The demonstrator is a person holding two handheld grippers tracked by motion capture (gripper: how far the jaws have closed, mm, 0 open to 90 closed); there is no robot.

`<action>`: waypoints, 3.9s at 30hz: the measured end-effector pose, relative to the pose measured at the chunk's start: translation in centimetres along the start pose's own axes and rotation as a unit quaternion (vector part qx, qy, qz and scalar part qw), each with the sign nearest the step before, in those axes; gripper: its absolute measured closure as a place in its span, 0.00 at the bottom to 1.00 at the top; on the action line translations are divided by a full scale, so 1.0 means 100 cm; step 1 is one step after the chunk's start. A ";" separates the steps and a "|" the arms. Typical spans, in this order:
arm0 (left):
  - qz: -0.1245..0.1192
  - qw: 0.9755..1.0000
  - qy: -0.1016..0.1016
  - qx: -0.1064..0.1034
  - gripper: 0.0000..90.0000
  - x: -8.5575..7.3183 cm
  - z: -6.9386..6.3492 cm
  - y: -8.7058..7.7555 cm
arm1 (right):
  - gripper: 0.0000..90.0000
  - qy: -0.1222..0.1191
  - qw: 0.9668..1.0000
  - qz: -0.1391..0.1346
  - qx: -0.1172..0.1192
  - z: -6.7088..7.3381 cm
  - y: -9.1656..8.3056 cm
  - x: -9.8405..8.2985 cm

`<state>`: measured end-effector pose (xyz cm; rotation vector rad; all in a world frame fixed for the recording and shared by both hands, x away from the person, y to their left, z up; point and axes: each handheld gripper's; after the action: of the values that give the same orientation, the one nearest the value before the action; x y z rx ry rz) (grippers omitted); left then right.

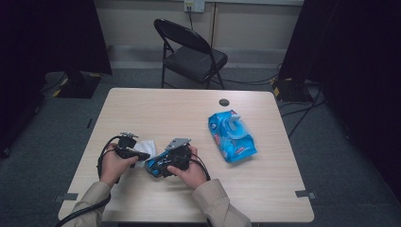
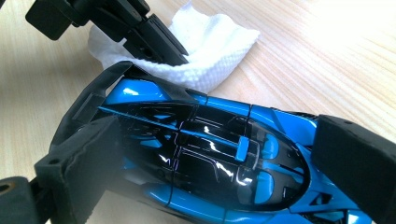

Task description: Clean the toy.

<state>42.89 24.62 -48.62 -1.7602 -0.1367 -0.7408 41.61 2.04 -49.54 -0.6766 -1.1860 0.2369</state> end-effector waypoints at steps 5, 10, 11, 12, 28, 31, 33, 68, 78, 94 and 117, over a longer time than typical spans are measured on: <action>-0.001 1.000 0.002 -0.003 0.94 0.004 -0.007 0.004 | 0.02 0.000 1.000 -0.001 0.000 0.000 0.000 0.000; 0.006 1.000 0.008 0.001 0.94 0.010 -0.012 0.007 | 0.02 -0.001 1.000 -0.001 0.000 0.000 0.000 0.000; 0.006 1.000 0.006 0.000 0.94 0.011 -0.012 0.007 | 0.02 -0.001 1.000 -0.002 0.000 0.000 0.000 0.000; 0.007 1.000 0.005 0.000 0.94 0.012 -0.013 0.008 | 0.02 -0.001 1.000 -0.002 0.000 0.000 0.000 0.000; 0.015 1.000 0.013 0.001 0.94 0.039 -0.030 0.026 | 0.02 -0.001 1.000 -0.002 0.000 0.000 0.000 0.000; 0.019 1.000 0.018 0.002 0.94 0.045 -0.033 0.030 | 0.02 -0.001 1.000 -0.002 0.001 0.000 0.000 -0.001; 0.019 1.000 0.016 0.001 0.94 0.048 -0.034 0.032 | 0.02 -0.001 1.000 -0.004 0.001 0.000 0.000 -0.001; -0.029 0.999 0.025 0.017 0.92 0.073 -0.035 0.017 | 0.03 -0.005 1.000 -0.015 0.002 -0.001 -0.001 -0.003; -0.052 0.998 0.035 0.002 0.92 0.066 -0.038 -0.013 | 0.16 -0.019 1.000 -0.015 0.006 -0.005 -0.031 -0.002; -0.070 0.994 0.068 -0.046 0.92 0.053 -0.082 -0.029 | 0.16 -0.039 0.999 -0.021 0.024 -0.014 -0.096 -0.010; -0.028 0.987 0.131 -0.094 0.89 0.042 -0.147 0.023 | 0.28 -0.026 0.999 -0.036 0.010 -0.020 -0.147 -0.056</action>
<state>41.24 9.44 -46.27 -1.8235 0.0633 -1.0465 38.75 -13.07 -45.49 -0.6115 -1.2540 0.2064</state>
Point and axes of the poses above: each handheld gripper's, and its own axes: y roughly forward along the jaws, x roughly out of its top, z roughly to its left, and after that the axes turned 14 degrees about x, right-handed
